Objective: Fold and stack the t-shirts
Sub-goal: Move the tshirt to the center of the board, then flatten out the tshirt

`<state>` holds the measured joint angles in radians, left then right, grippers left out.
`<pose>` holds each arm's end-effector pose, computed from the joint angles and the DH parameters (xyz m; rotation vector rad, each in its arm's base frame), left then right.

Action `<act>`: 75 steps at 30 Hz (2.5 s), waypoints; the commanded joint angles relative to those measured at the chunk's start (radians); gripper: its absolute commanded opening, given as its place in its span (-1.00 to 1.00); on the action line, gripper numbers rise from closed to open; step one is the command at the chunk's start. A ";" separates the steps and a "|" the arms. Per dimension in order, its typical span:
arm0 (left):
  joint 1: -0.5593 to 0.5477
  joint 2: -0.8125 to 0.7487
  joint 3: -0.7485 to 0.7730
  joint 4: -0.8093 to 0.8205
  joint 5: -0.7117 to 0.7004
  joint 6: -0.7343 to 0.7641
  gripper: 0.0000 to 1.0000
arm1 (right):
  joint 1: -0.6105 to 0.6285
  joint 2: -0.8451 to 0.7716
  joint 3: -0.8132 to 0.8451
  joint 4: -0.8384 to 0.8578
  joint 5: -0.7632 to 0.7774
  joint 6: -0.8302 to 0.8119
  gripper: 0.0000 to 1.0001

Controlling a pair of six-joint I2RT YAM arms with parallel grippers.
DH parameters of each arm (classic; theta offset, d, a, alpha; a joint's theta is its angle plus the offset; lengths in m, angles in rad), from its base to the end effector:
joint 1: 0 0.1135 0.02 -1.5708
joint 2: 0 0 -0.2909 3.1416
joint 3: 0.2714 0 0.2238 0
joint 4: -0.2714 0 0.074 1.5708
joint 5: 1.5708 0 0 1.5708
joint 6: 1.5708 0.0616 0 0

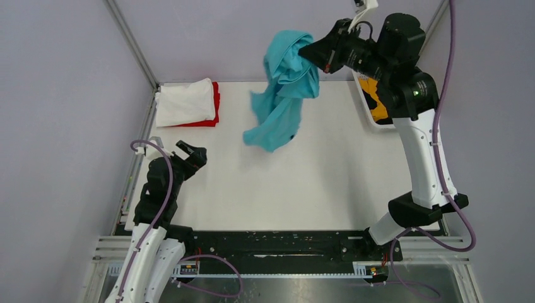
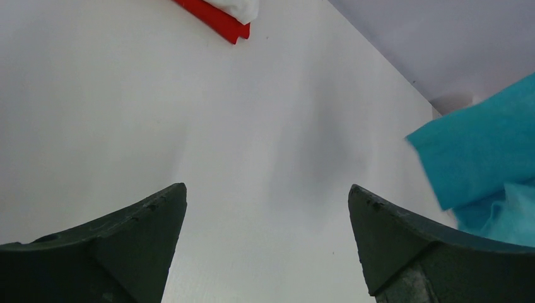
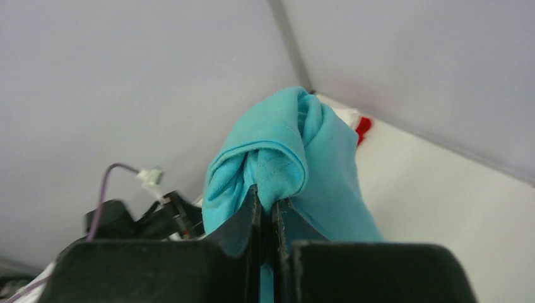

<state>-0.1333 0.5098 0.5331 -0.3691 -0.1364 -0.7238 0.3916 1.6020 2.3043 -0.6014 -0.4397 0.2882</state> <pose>0.1074 -0.0060 0.2747 -0.6524 1.8256 -0.4451 0.2525 0.1326 0.6024 -0.4468 1.4752 0.8672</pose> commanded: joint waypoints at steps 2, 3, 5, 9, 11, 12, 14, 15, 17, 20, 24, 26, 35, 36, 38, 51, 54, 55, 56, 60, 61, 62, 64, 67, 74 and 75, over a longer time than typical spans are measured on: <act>0.001 -0.007 0.062 -0.045 0.037 -0.052 0.98 | 0.056 -0.098 -0.165 0.143 -0.161 0.158 -1.00; 0.001 -0.008 0.062 -0.053 0.042 -0.060 0.98 | 0.056 -0.128 -0.237 0.155 -0.150 0.164 -1.00; 0.001 -0.008 0.061 -0.069 0.053 -0.085 0.98 | 0.057 -0.223 -0.470 0.227 -0.064 0.184 -1.00; 0.001 0.007 0.025 -0.075 0.123 -0.137 0.98 | 0.051 -0.429 -1.012 0.393 0.239 0.193 -0.75; 0.001 0.028 -0.006 -0.074 0.178 -0.151 0.98 | 0.033 -0.488 -1.223 0.401 0.445 0.211 -0.62; 0.002 0.041 -0.023 -0.075 0.202 -0.153 0.98 | 0.016 -0.503 -1.312 0.403 0.532 0.223 -0.47; 0.001 0.070 -0.059 -0.075 0.245 -0.143 0.98 | -0.027 -0.511 -1.423 0.368 0.635 0.231 -0.02; 0.000 0.084 -0.075 -0.078 0.263 -0.138 0.98 | -0.052 -0.512 -1.449 0.331 0.655 0.234 0.14; -0.004 0.107 -0.106 -0.076 0.290 -0.140 0.98 | -0.068 -0.530 -1.483 0.255 0.747 0.230 0.48; -0.043 0.135 -0.135 -0.075 0.291 -0.138 0.98 | -0.068 -0.592 -1.529 0.215 0.864 0.207 0.99; -0.150 0.180 -0.157 -0.067 0.249 -0.150 0.98 | -0.068 -0.691 -1.601 0.213 0.876 0.232 0.99; -0.223 0.224 -0.170 -0.045 0.210 -0.169 0.98 | -0.068 -0.727 -1.637 0.221 0.835 0.274 0.99; -0.401 0.557 -0.103 0.111 0.120 -0.174 0.83 | -0.062 -0.742 -1.770 0.425 0.410 0.268 0.99; -0.408 0.594 -0.089 0.126 0.109 -0.168 0.76 | -0.050 -0.720 -1.761 0.430 0.373 0.254 0.99; -0.420 0.661 -0.062 0.160 0.110 -0.159 0.63 | 0.003 -0.672 -1.723 0.412 0.365 0.215 0.99; -0.466 0.861 0.021 0.183 0.059 -0.139 -1.00 | 0.213 -0.386 -1.533 0.379 0.601 0.151 0.93; -0.466 0.843 0.019 0.177 0.044 -0.134 -1.00 | 0.242 -0.283 -1.451 0.357 0.631 0.177 0.84; -0.466 0.834 0.014 0.178 0.042 -0.135 -1.00 | 0.248 -0.248 -1.426 0.350 0.641 0.197 0.80; -0.466 0.822 0.010 0.178 0.038 -0.136 -1.00 | 0.255 -0.210 -1.401 0.343 0.651 0.219 0.77; -0.466 0.789 -0.005 0.176 0.036 -0.141 -1.00 | 0.288 -0.070 -1.315 0.319 0.706 0.269 0.66; -0.466 0.787 -0.008 0.175 0.037 -0.142 -1.00 | 0.296 -0.042 -1.303 0.326 0.717 0.268 0.64; -0.466 0.785 -0.010 0.174 0.040 -0.143 -1.00 | 0.303 -0.017 -1.290 0.329 0.724 0.269 0.62; -0.466 0.783 -0.011 0.176 0.045 -0.144 -1.00 | 0.306 0.032 -1.266 0.332 0.742 0.279 0.58; -0.466 0.779 -0.015 0.179 0.049 -0.147 -1.00 | 0.305 0.089 -1.239 0.343 0.797 0.311 0.52; -0.466 0.747 -0.032 0.180 0.050 -0.145 -1.00 | 0.306 0.172 -1.204 0.334 0.961 0.387 0.26; -0.466 0.743 -0.034 0.178 0.049 -0.144 -1.00 | 0.306 0.181 -1.196 0.323 0.983 0.394 0.20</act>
<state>-0.5983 1.2888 0.5121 -0.1905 -0.0620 -0.8791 0.6930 1.7538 1.0504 -0.2581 0.3840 0.6140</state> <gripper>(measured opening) 0.029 0.645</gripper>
